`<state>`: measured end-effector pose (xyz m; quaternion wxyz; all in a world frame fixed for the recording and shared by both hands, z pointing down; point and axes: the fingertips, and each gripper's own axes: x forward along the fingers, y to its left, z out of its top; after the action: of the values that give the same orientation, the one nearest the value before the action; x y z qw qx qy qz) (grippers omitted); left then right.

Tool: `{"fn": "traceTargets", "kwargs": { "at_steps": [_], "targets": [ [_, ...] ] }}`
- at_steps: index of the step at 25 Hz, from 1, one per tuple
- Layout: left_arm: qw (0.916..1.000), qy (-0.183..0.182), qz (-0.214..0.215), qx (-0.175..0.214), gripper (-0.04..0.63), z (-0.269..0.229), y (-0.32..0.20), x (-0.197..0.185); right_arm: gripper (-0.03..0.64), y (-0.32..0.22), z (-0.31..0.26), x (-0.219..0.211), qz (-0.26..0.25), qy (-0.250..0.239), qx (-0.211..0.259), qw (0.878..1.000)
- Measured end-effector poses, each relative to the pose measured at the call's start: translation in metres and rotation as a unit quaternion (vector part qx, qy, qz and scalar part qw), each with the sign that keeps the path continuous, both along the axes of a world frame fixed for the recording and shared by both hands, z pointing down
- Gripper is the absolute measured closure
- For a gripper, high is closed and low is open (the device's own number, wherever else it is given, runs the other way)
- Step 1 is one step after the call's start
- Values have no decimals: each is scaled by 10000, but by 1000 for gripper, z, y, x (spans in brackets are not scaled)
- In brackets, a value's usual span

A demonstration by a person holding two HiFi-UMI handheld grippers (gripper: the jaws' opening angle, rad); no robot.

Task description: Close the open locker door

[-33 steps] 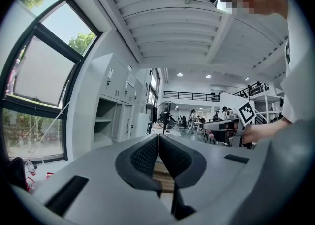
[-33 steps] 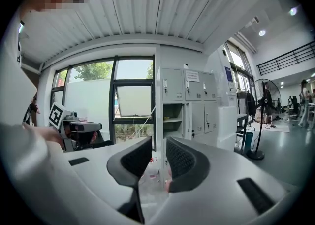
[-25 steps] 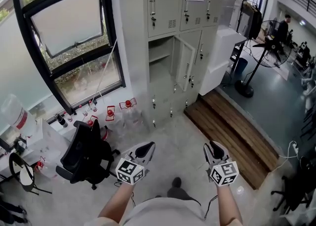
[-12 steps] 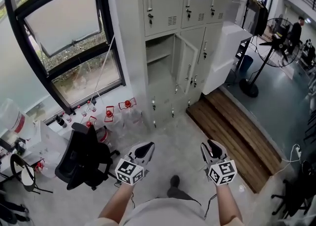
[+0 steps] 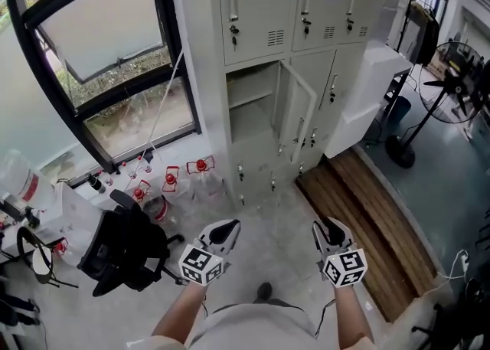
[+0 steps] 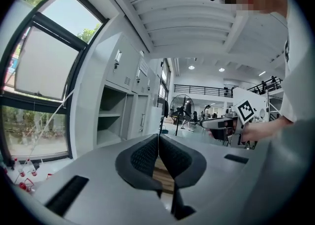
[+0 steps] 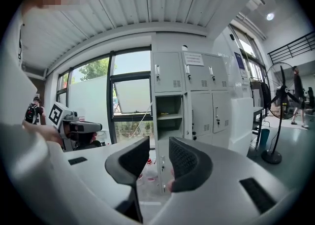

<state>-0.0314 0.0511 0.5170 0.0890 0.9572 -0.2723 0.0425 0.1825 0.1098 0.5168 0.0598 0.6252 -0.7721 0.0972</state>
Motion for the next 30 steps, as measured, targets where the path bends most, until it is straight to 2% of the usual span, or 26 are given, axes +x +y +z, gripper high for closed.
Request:
{"fn": "traceTargets", "kwargs": {
  "at_steps": [5, 11, 20, 30],
  "targets": [
    [9997, -43, -256, -20, 574, 8, -41, 33, 484, -49, 8, 43, -195, -18, -13, 9998],
    [9990, -66, -426, -106, 574, 16, -74, 61, 485, -94, 14, 76, -385, 27, -44, 9992],
    [9983, -150, -530, -196, 574, 34, -119, 68, 484, -147, 31, 90, -498, -75, -152, 9986],
    [9994, -137, -215, -250, 574, 40, -218, 66, 485, -233, 39, 88, -157, -107, -248, 9995]
  ]
}}
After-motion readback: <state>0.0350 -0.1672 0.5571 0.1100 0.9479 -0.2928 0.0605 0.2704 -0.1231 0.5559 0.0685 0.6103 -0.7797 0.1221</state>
